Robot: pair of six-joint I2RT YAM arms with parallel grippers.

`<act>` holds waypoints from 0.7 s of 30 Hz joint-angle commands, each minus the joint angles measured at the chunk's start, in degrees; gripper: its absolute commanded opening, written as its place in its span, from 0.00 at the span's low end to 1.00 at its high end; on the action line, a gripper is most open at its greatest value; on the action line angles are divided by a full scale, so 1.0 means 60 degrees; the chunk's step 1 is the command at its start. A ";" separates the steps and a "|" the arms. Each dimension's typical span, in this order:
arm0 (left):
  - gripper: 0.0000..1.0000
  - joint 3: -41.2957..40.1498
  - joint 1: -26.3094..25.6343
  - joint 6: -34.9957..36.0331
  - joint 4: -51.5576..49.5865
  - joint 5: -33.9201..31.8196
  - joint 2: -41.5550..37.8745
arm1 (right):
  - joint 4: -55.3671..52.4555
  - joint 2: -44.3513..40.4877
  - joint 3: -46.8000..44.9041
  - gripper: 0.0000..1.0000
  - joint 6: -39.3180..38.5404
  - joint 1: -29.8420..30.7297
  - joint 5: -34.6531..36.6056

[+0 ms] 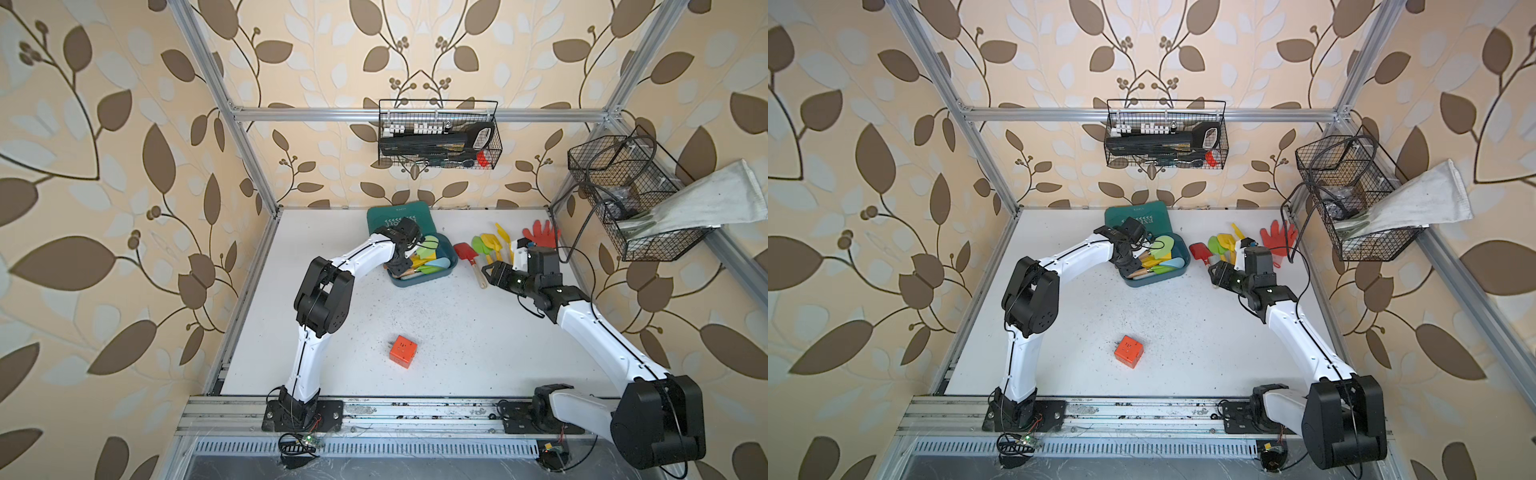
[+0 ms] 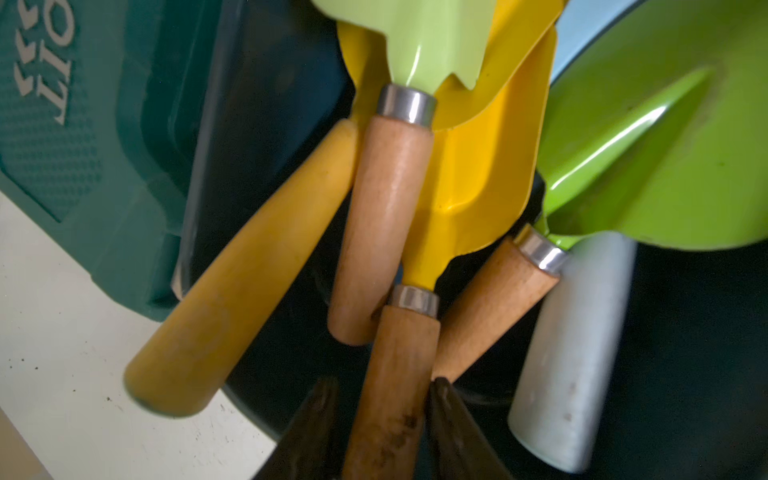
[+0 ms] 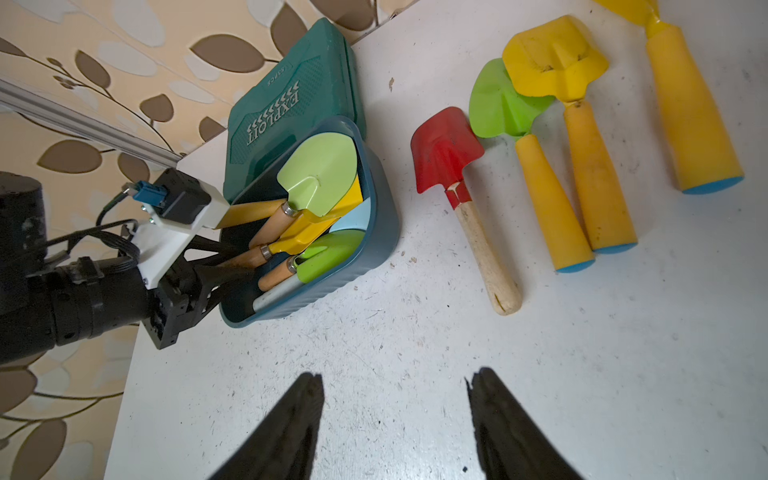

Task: Take the shovel out of the storage box
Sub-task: Pick up the shovel from the storage box.

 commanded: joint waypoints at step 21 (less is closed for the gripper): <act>0.03 0.0678 -0.0033 -0.0386 -0.1155 0.2022 -0.1305 | 0.0411 0.0409 -0.0286 0.60 0.0338 -0.0484 -0.0860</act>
